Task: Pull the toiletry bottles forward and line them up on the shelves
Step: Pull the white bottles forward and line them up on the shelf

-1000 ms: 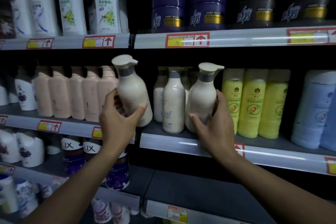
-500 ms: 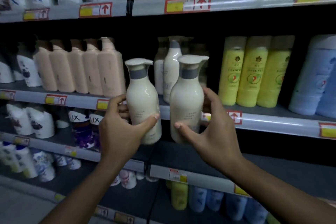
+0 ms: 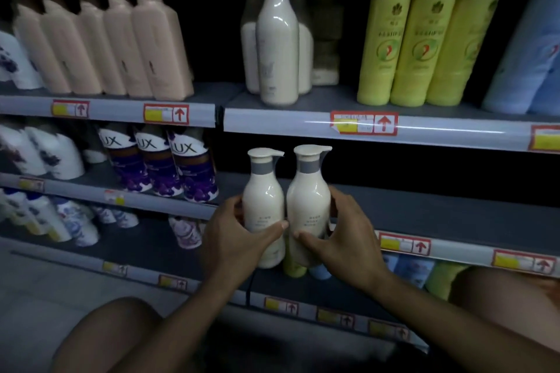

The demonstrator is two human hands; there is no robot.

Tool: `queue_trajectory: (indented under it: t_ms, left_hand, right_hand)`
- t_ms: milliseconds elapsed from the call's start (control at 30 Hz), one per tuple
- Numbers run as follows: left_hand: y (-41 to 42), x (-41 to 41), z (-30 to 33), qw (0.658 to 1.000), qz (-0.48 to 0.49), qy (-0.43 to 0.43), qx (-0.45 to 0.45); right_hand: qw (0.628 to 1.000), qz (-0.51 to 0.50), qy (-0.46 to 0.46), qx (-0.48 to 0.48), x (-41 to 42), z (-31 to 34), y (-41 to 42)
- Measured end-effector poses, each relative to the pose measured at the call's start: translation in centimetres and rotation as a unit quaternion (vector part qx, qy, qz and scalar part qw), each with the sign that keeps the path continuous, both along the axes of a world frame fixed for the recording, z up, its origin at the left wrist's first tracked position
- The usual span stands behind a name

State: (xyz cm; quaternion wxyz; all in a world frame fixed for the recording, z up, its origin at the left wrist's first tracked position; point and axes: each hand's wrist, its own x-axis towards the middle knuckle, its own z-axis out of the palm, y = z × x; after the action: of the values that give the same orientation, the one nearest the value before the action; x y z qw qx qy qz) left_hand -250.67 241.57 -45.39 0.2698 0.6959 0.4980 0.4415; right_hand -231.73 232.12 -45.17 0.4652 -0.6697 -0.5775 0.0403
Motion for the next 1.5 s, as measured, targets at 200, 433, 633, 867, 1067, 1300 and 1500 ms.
queue_trajectory:
  t_ms: [200, 433, 633, 867, 1067, 1300, 1500]
  left_hand:
    - [1.2, 1.4, -1.1, 0.996, -0.032, 0.065, -0.048]
    - [5.4, 4.1, 0.3, 0.995, -0.046, 0.079, -0.024]
    - [10.2, 6.3, 1.4, 0.996, -0.074, 0.043, 0.011]
    - [14.0, 8.4, -1.2, 0.996, -0.073, 0.037, 0.018]
    - [14.9, 9.1, -3.3, 0.996, -0.089, 0.001, 0.018]
    - [16.5, 7.2, -3.1, 0.98, -0.174, -0.073, -0.058]
    - [15.7, 6.5, -3.1, 0.973, -0.217, 0.004, -0.073]
  right_hand:
    - [0.998, -0.044, 0.011, -0.051, 1.4, -2.7, 1.3]
    - [0.994, -0.077, 0.062, -0.045, 2.9, -2.0, 4.6]
    - [0.992, -0.11, 0.046, -0.039, 4.4, -0.5, 8.7]
    - [0.982, -0.162, 0.011, -0.099, 5.6, -1.5, 12.5]
    - [0.98, -0.176, 0.0, -0.092, 5.5, -2.8, 13.4]
    - [0.984, -0.098, 0.041, -0.141, 8.2, -2.1, 12.1]
    - [0.983, -0.068, 0.056, -0.159, 9.1, -3.0, 11.5]
